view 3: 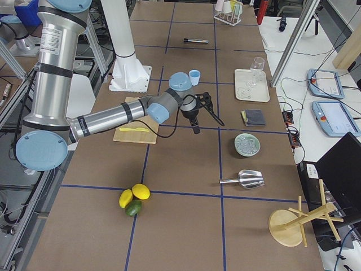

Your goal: Squeeze lemon into cup

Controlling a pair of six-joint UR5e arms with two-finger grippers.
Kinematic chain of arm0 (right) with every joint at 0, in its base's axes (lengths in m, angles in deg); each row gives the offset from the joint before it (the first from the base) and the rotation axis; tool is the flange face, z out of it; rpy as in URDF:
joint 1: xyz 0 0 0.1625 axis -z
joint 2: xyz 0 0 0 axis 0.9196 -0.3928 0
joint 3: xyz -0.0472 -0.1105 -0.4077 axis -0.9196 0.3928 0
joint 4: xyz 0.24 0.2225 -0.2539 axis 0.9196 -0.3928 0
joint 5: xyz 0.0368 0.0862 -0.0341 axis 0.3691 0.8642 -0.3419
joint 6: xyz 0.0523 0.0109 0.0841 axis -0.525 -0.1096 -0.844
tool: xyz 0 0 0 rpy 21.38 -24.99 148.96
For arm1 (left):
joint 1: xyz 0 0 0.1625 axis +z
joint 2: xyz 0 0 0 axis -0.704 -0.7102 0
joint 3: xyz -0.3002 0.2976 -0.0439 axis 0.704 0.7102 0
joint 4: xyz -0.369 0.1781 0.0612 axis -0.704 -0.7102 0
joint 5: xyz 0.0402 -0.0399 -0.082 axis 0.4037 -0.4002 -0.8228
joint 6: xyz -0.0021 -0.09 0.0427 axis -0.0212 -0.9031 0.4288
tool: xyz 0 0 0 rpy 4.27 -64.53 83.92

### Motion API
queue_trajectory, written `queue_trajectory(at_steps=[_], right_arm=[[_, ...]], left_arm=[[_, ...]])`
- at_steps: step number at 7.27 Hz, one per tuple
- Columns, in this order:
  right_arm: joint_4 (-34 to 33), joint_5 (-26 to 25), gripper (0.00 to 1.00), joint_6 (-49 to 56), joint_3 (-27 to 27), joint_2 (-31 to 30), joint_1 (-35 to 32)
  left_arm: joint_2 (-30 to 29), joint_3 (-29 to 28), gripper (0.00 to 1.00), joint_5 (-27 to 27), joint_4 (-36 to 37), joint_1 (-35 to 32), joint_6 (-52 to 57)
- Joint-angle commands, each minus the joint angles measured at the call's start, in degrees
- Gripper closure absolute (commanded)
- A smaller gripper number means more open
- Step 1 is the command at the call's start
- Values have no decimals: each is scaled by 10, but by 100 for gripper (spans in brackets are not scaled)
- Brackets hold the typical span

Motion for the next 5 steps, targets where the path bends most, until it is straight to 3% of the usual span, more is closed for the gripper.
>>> queue_trajectory(at_steps=[1, 2, 4, 5], right_arm=[[0, -123, 0, -199, -73, -17, 160], [0, -155, 0, -252, -89, -20, 221], [-1, -304, 0, -353, -90, -20, 377], [-1, -327, 0, -379, -91, -20, 418]], left_arm=[[-11, -2, 0, 1, 0, 1, -2], [-11, -1, 0, 1, -7, 0, -5], [-11, -13, 0, 1, -36, 0, -6], [-11, -12, 0, 1, -36, 1, -6]])
